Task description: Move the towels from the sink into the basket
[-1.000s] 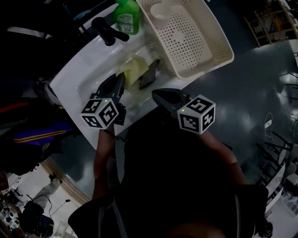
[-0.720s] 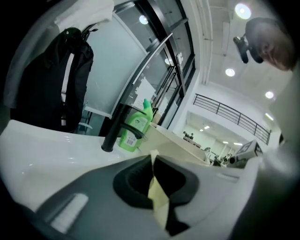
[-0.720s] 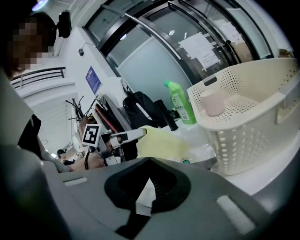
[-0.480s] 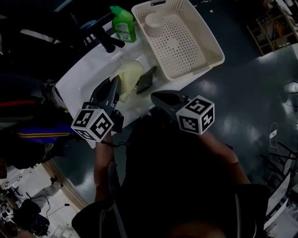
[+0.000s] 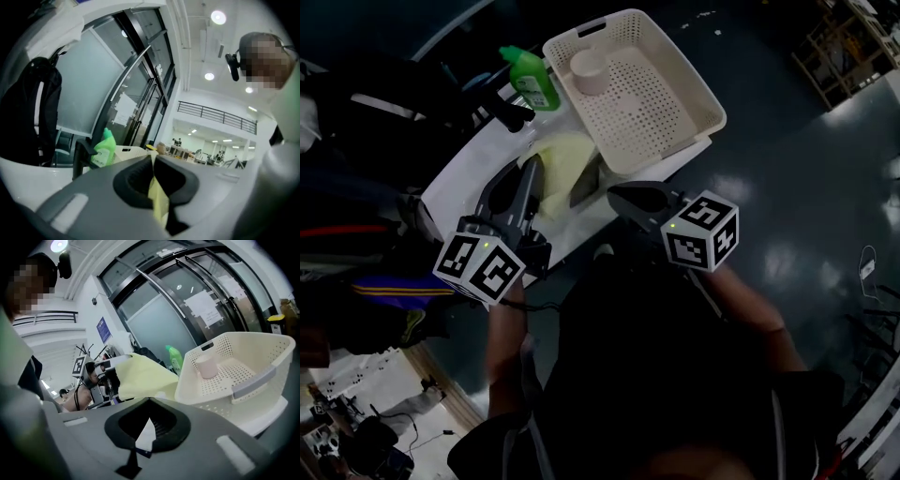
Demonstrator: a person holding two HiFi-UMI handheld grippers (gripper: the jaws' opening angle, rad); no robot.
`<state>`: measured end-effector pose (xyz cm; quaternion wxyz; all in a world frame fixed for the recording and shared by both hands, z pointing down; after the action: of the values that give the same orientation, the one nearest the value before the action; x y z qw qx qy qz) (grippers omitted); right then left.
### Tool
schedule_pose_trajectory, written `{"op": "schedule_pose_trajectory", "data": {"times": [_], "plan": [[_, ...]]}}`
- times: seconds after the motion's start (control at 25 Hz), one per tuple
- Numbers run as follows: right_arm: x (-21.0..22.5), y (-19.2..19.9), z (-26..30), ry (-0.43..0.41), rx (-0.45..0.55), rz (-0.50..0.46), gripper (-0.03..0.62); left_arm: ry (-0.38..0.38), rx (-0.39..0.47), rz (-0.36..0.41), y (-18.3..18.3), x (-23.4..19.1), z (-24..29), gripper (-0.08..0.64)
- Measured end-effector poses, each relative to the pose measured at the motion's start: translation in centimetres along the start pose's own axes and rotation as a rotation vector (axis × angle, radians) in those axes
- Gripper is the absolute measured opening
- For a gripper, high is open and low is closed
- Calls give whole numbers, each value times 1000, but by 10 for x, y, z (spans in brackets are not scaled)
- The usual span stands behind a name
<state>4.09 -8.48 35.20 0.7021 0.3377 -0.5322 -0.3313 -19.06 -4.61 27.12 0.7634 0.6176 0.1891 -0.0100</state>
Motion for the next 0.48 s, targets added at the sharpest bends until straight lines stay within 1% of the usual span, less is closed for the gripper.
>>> {"op": "schedule_pose_trajectory", "data": {"times": [0.16, 0.32, 0.48], "plan": [[3, -12, -19, 1, 30, -22, 0, 57, 38, 51, -22, 25, 15, 6], [9, -30, -35, 30, 75, -54, 0, 124, 53, 97, -37, 45, 39, 6], [14, -43, -52, 69, 116, -65, 0, 175, 65, 100, -41, 57, 60, 6]]}}
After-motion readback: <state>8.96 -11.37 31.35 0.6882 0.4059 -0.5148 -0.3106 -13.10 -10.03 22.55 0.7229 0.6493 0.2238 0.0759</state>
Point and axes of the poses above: the fingertips, and each gripper's own axes: z forward along the fingers, x to its right, y out of its underside, the point moved 10 cm from there along -z, backward along the fingers, and after that the axes turned 8 degrees about -y, right-handed, at the moved point
